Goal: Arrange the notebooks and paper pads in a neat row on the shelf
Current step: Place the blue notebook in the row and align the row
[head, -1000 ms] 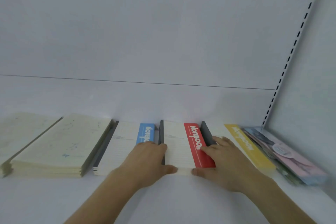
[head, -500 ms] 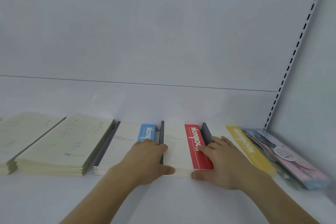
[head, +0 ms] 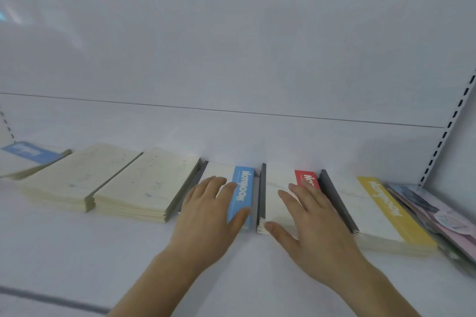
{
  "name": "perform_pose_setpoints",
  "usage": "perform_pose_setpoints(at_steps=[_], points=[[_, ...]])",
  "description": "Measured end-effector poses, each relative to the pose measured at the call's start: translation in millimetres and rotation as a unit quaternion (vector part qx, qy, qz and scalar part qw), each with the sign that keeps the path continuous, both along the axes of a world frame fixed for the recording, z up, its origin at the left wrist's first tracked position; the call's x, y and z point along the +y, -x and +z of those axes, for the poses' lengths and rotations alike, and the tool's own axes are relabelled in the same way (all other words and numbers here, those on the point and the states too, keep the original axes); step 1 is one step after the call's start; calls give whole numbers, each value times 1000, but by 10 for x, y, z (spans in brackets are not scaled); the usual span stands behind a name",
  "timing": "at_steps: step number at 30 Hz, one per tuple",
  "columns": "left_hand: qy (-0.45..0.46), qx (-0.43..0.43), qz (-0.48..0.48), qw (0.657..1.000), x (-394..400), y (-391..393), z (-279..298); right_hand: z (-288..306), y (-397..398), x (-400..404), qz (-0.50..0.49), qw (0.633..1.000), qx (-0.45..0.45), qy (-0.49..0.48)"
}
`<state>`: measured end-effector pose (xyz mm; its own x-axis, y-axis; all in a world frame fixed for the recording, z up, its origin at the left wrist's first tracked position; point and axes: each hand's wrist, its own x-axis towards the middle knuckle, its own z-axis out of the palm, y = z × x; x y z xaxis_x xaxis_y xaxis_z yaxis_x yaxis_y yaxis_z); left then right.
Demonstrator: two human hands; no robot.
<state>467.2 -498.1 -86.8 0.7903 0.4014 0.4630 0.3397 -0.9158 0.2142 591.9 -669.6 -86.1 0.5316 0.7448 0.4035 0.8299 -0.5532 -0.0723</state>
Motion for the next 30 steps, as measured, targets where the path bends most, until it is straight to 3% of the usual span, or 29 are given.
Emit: perform_pose_setpoints(at_steps=[4, 15, 23, 30], points=[[-12, -32, 20, 999, 237, 422, 22, 6, 401, 300, 30, 999, 37, 19], [-19, -64, 118, 991, 1416, 2165, 115, 93, 1948, 1676, 109, 993, 31, 13], [9, 5, 181, 983, 2367, 3283, 55, 68, 2999, 2837, 140, 989, 50, 21], [27, 30, 202, 979, 3262, 3537, 4, 82, 3237, 3864, 154, 987, 21, 40]])
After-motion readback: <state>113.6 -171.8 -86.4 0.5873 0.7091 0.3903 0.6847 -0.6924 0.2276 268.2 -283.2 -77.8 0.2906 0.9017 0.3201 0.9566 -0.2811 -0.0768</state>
